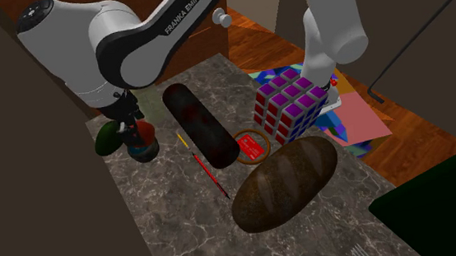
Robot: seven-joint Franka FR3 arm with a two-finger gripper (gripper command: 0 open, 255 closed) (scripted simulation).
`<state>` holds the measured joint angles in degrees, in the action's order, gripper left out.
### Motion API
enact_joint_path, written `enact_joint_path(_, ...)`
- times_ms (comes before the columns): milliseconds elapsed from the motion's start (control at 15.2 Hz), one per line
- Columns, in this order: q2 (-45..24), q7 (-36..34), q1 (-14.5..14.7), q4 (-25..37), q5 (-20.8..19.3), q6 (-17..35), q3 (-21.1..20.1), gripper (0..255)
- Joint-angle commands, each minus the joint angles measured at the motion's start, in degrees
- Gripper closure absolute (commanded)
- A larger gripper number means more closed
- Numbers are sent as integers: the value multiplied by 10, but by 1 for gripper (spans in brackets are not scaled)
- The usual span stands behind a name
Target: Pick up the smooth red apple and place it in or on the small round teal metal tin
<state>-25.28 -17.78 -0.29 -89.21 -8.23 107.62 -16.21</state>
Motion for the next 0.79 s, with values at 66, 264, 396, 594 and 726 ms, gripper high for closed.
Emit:
enact_joint_path(66, 2, 1, 1, 16, 1, -18, -1, 0)
enact_joint_path(264, 4, 3, 4, 67, 3, -71, -2, 0)
enact_joint_path(396, 4, 3, 4, 67, 3, -71, -2, 0)
enact_joint_path(594, 4, 3, 4, 67, 3, -71, -2, 0)
enact_joint_path(726, 4, 3, 4, 67, 3, -71, -2, 0)
